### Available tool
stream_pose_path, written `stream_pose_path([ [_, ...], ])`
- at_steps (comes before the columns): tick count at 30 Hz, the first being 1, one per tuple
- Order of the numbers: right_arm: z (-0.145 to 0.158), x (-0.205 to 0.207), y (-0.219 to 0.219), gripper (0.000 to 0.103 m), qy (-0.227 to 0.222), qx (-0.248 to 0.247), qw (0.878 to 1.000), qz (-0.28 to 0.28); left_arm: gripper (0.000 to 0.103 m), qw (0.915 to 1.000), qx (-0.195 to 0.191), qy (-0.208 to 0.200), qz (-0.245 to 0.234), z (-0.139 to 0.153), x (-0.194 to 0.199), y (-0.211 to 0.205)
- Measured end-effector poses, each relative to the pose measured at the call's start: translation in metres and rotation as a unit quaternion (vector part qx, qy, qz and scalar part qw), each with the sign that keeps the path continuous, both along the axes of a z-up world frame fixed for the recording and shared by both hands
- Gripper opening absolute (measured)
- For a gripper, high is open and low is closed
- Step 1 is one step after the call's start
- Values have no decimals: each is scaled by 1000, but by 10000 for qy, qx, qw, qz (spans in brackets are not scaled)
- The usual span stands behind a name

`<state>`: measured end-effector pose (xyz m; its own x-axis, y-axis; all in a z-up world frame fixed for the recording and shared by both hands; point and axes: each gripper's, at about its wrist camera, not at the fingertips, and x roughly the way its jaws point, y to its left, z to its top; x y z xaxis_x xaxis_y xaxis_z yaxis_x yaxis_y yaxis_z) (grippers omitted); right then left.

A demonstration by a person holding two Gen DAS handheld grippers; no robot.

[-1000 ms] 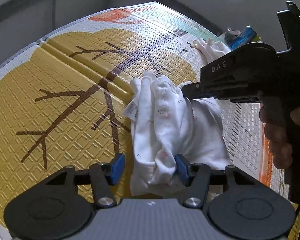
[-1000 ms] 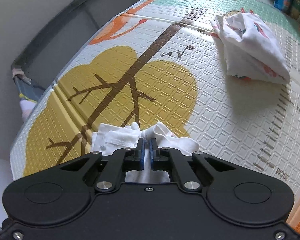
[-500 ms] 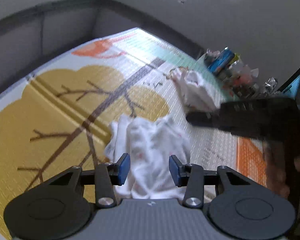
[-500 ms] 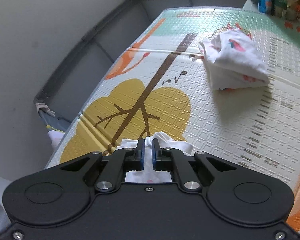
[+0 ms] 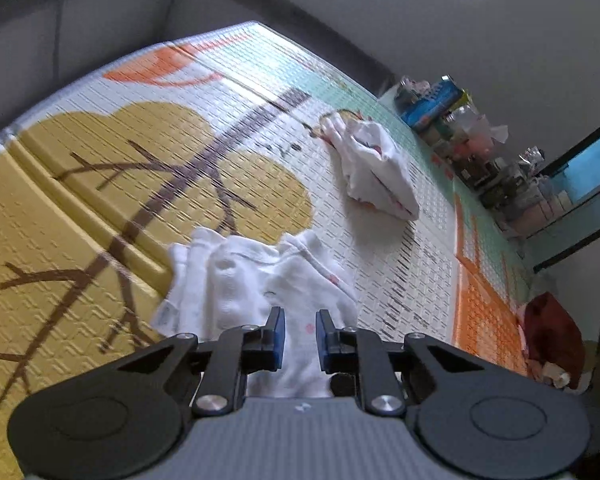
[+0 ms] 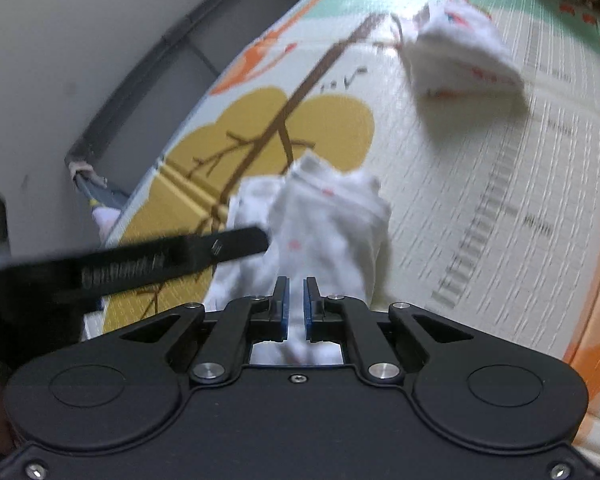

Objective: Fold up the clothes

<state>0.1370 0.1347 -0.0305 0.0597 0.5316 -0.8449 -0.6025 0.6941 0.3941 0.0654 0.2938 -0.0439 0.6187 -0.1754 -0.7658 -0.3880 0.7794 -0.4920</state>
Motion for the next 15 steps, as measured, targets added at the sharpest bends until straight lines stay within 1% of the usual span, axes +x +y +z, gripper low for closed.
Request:
stream_pose_path([
  [6,-22,-16,2,6,54,-359,9992,142,17,9977,384,529,178,-20,14,4],
  [8,-30,-21,0,5,31,-439,9989,155,16,9972,414,576,234,-23,16,9],
  [9,-33,-24,-1,4,14,-471,9988,156,12,9963,514,626,285,-23,17,10],
  [10,-37,-27,-3,3,18,-487,9987,140,12,9948,654,696,352,-23,18,12],
  [11,-39,-29,-6,3,41,-487,9987,109,12,9941,698,736,380,-24,20,14],
  [15,-45,-35,-17,3,131,-403,9991,35,12,9944,666,746,336,-25,22,17],
])
